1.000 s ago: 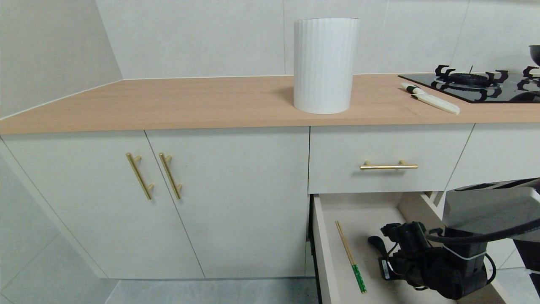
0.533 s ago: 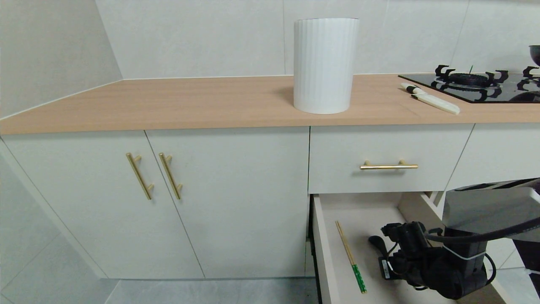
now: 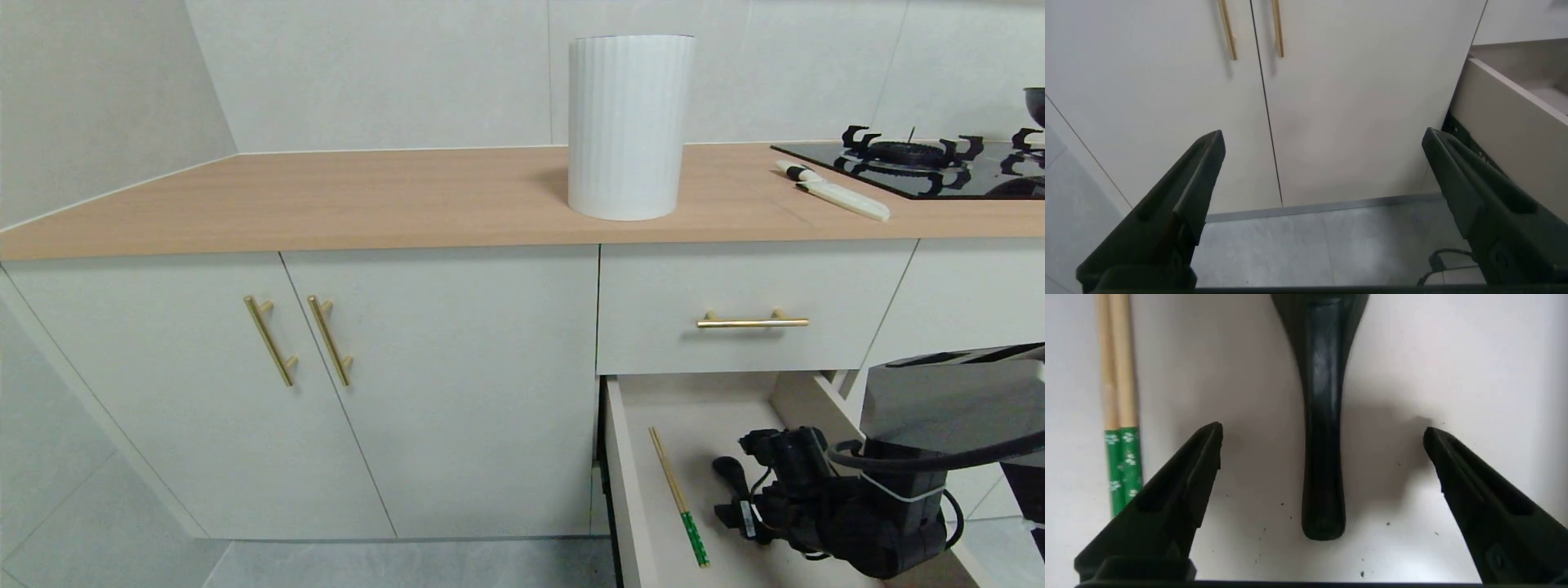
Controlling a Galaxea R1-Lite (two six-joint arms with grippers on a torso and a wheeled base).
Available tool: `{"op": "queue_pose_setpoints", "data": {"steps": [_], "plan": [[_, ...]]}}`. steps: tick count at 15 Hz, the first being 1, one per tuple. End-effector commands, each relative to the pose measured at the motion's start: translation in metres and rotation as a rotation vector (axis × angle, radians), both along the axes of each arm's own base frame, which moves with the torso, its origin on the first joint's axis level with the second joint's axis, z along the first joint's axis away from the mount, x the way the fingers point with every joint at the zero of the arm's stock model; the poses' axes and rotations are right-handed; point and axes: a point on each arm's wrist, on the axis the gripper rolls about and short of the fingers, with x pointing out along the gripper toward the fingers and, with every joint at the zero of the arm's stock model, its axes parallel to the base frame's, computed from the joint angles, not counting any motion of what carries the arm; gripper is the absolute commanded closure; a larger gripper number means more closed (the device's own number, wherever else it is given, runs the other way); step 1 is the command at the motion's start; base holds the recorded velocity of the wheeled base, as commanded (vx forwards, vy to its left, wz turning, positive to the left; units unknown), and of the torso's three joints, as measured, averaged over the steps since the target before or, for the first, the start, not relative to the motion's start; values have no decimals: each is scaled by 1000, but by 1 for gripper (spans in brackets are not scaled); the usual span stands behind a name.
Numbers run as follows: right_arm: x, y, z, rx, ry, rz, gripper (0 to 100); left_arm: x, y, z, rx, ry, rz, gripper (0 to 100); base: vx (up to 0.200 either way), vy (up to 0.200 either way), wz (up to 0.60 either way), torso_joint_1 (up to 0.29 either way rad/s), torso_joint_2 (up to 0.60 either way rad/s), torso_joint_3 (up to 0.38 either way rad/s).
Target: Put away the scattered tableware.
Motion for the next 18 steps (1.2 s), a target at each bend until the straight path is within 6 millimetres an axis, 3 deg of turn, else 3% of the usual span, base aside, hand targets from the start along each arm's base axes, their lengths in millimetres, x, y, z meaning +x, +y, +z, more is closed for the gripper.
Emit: {"op": "queue_pose_setpoints", "data": {"steps": [1,6,8,13,18], "plan": [[-5,-2,20,12,-33,-5,0,0,0,0,0,0,0,0,0,0,0,0,0,0],[-39,-12,120,45,-137,-5,0,0,0,0,0,0,0,0,0,0,0,0,0,0],[-57,-17,152,53,-143,0,0,0,0,0,0,0,0,0,0,0,0,0,0,0],[-101,-19,190,68,-81,33,0,0,0,0,0,0,0,0,0,0,0,0,0,0],[-126,-14,214,83,-89,93,0,0,0,0,6,1,0,0,0,0,0,0,0,0]]}}
